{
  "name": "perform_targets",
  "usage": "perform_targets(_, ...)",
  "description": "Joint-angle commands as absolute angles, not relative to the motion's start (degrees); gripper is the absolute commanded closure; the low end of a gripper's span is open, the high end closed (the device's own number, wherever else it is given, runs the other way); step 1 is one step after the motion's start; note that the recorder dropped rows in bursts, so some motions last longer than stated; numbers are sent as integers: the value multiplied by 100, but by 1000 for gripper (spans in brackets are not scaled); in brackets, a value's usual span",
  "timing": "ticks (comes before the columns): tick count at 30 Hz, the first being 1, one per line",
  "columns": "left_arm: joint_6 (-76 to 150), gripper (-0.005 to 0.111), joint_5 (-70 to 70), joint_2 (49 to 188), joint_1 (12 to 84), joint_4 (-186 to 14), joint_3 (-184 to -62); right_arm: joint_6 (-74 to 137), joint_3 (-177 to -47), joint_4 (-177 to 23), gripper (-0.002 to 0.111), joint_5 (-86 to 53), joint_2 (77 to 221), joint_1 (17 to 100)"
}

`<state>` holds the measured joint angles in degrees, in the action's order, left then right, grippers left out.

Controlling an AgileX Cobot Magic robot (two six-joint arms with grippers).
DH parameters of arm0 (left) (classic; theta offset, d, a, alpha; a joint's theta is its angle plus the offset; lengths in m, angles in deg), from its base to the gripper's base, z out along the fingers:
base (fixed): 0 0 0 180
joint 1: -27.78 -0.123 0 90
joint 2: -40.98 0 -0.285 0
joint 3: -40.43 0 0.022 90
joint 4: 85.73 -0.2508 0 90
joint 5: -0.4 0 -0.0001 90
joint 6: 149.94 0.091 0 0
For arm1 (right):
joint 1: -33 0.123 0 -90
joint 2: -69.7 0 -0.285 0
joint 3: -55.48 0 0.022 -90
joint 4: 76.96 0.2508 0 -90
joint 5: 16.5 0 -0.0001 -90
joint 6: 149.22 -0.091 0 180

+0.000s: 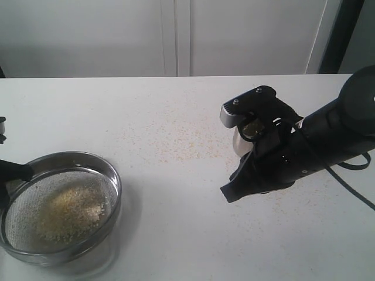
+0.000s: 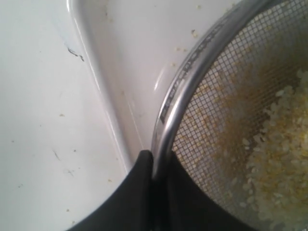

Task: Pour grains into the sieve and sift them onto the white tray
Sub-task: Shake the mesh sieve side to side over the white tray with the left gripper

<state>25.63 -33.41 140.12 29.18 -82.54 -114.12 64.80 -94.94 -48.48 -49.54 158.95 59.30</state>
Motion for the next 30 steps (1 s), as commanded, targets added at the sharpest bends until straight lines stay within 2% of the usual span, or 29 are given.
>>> perform_targets(1, 2742, 107, -3808, 14007, 2854, -8251, -11652, 6519, -9464, -4810, 108, -4983, 15855, 5931)
perform_targets(9, 4491, 107, -3886, 13833, 2011, -6474, -11632, 6519, -9464, -4810, 108, -4958, 15855, 5931)
perform_targets(15, 4534, 107, -4053, 13339, 1676, -6720, -11632, 6519, -9464, -4810, 108, -4947, 15855, 5931)
perform_targets(23, 4604, 107, -4095, 13248, 1791, -6421, -11347, 6529, -9464, -4810, 108, -4947, 15855, 5931)
perform_targets(27, 4527, 107, -4005, 13205, 1364, -6444, -11344, 6554, -9464, -4831, 108, -4954, 15855, 5931)
perform_targets(30, 4629, 107, -4041, 13217, 1595, -6714, -11240, 6554, -9464, -4831, 108, -4869, 15855, 5931)
